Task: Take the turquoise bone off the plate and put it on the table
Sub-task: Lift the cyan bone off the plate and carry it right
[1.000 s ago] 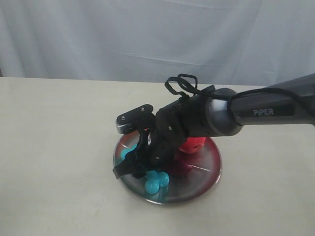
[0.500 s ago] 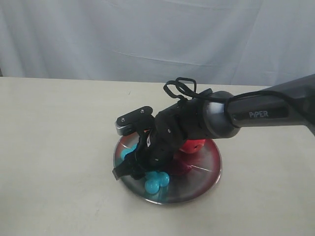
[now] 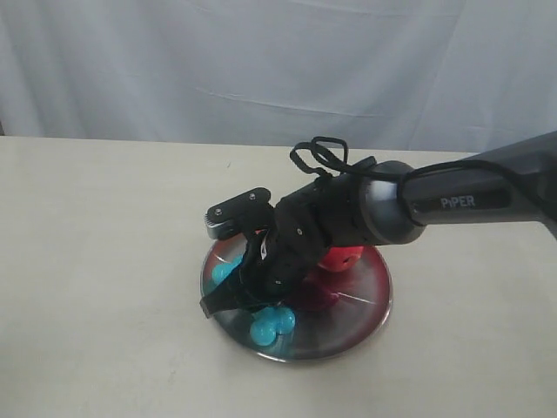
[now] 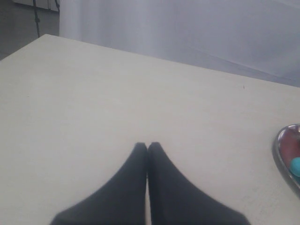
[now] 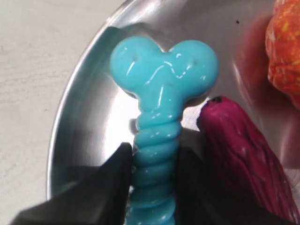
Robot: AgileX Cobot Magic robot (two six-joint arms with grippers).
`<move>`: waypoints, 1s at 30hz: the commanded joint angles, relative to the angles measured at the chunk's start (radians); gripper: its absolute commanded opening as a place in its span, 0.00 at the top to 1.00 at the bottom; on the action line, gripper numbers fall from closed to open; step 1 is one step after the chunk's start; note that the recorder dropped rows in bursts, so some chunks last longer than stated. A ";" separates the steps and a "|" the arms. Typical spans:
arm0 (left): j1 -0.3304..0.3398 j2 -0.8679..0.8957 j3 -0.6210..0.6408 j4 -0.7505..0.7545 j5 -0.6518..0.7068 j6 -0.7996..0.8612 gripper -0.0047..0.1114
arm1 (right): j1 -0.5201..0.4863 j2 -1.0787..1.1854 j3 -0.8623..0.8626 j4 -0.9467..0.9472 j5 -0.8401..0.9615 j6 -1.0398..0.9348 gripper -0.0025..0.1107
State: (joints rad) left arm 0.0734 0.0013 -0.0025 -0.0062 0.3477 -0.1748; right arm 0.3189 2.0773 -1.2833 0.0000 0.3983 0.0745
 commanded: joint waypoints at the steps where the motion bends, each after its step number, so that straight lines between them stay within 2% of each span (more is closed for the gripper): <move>1: 0.004 -0.001 0.003 0.006 -0.005 -0.002 0.96 | -0.001 0.000 -0.006 0.000 -0.005 -0.008 0.88; 7: 0.004 -0.001 0.003 0.006 -0.005 -0.002 0.96 | -0.001 -0.136 -0.006 0.000 0.020 0.000 0.88; 11: 0.004 -0.001 0.003 0.006 -0.005 -0.002 0.96 | -0.005 -0.302 -0.006 -0.009 0.099 0.094 0.88; 16: 0.004 -0.001 0.003 0.006 -0.005 -0.002 0.96 | -0.060 -0.458 -0.006 -0.020 0.178 0.120 0.88; 23: 0.004 -0.001 0.003 0.006 -0.005 -0.002 0.96 | -0.242 -0.569 -0.006 -0.117 0.368 0.124 0.88; 30: 0.004 -0.001 0.003 0.006 -0.005 -0.002 0.96 | -0.442 -0.567 -0.004 -0.131 0.482 0.126 0.88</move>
State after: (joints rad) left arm 0.0734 0.0013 -0.0025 -0.0062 0.3477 -0.1748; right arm -0.0632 1.5127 -1.2833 -0.1180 0.8544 0.1986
